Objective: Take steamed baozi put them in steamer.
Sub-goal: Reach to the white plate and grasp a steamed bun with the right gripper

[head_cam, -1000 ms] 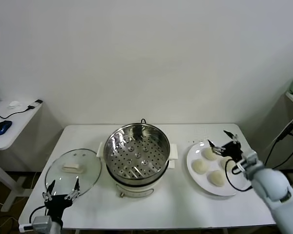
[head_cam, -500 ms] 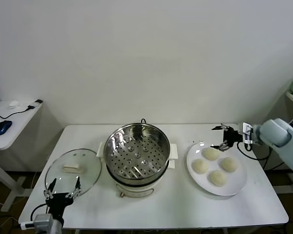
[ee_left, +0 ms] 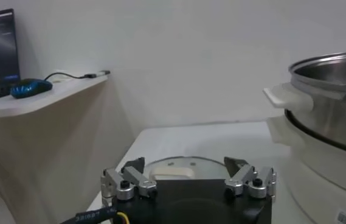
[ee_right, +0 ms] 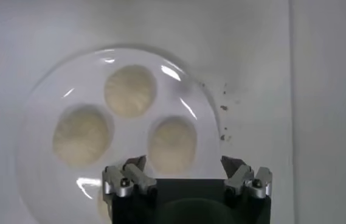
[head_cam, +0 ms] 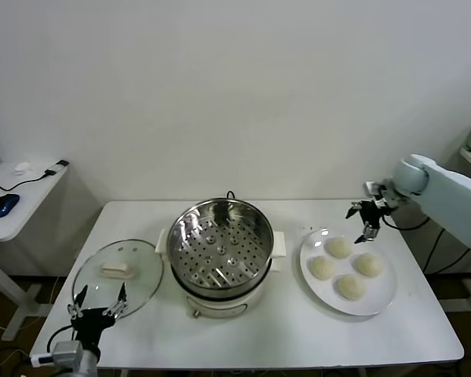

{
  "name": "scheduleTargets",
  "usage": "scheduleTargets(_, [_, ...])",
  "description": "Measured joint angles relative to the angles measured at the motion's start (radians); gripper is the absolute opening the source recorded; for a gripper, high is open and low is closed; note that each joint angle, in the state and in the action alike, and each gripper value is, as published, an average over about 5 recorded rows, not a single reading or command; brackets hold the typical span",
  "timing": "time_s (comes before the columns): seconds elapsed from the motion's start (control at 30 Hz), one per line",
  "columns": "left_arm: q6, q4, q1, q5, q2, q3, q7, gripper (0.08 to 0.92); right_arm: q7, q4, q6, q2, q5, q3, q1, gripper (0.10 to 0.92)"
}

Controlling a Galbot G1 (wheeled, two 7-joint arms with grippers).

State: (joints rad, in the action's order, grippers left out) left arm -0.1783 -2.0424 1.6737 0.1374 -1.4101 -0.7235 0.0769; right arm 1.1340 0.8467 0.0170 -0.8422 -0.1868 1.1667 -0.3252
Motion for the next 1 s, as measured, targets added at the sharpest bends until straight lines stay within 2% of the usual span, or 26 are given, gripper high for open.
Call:
scheduleTargets(0.37, [0.000,0.002,0.007,-0.013,-0.013,0.011,-0.001,0.823,-0.006,-0.076,0.044,-0.069,-0.001,0.034,0.022,0.823])
scheduleTargets(1.0, [0.003,0.009,0.014,-0.037,-0.010,0.022,0.002,0.823,-0.064,-0.164,0.079,-0.124,0.042,-0.081,0.147,0.823])
